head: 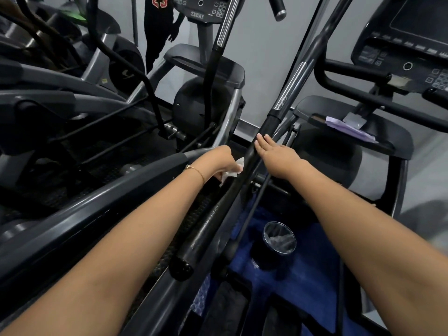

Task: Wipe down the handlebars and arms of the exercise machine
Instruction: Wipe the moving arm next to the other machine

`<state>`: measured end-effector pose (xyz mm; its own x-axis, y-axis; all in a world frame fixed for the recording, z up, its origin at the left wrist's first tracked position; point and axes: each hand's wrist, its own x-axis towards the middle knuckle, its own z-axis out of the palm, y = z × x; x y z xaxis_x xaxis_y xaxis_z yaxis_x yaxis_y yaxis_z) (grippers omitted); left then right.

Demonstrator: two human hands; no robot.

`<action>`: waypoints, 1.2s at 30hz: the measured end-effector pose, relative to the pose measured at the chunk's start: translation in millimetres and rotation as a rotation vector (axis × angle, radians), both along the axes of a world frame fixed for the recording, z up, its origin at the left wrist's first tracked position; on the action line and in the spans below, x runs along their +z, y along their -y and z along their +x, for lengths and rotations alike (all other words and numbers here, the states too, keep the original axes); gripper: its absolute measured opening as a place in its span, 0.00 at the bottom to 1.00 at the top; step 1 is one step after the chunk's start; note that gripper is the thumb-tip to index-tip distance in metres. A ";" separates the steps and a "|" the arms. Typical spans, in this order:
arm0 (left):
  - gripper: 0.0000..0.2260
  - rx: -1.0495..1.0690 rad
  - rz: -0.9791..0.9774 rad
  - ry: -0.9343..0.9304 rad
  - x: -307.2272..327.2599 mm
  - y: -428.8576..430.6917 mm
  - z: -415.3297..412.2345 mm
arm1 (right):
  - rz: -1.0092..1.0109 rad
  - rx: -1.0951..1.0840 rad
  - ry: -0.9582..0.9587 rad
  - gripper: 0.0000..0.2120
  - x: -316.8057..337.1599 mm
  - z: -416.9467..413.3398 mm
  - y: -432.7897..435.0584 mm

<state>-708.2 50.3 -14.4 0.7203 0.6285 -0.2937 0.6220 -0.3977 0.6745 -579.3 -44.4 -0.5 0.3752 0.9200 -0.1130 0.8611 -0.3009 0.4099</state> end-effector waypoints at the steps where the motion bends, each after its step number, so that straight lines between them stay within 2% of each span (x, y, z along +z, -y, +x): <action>1: 0.18 -0.005 -0.010 -0.003 -0.1 -0.8 -1.7 | 0.005 0.003 -0.003 0.32 -0.5 0.7 0.3; 3: 0.19 -0.004 -0.025 0.009 0.2 -1.1 -3.0 | 0.009 0.005 -0.006 0.33 -1.5 1.5 0.5; 6: 0.13 0.021 -0.035 0.049 0.8 1.8 -1.7 | 0.005 -0.002 -0.010 0.33 -1.7 1.0 0.2; 12: 0.09 0.002 -0.094 0.084 -7.1 -1.0 -5.7 | 0.011 0.002 -0.003 0.33 -2.6 0.7 1.0; 17: 0.16 0.040 -0.028 0.089 -8.3 3.0 -3.9 | 0.012 -0.002 -0.006 0.33 -1.9 0.0 0.3; 25: 0.11 -0.028 -0.034 0.066 -15.1 -1.9 -14.6 | 0.011 -0.014 0.004 0.33 -2.7 0.2 0.2; 28: 0.13 -0.006 -0.034 0.101 -14.6 -0.8 -11.0 | 0.012 -0.019 0.005 0.34 -3.6 -0.2 -0.5; 31: 0.11 0.011 0.023 0.121 -15.0 2.5 -9.1 | 0.018 -0.033 -0.006 0.34 -5.3 -1.4 -2.1; 36: 0.16 -0.032 0.064 0.075 -18.7 3.1 -21.2 | 0.023 -0.019 -0.008 0.33 -4.8 1.4 0.3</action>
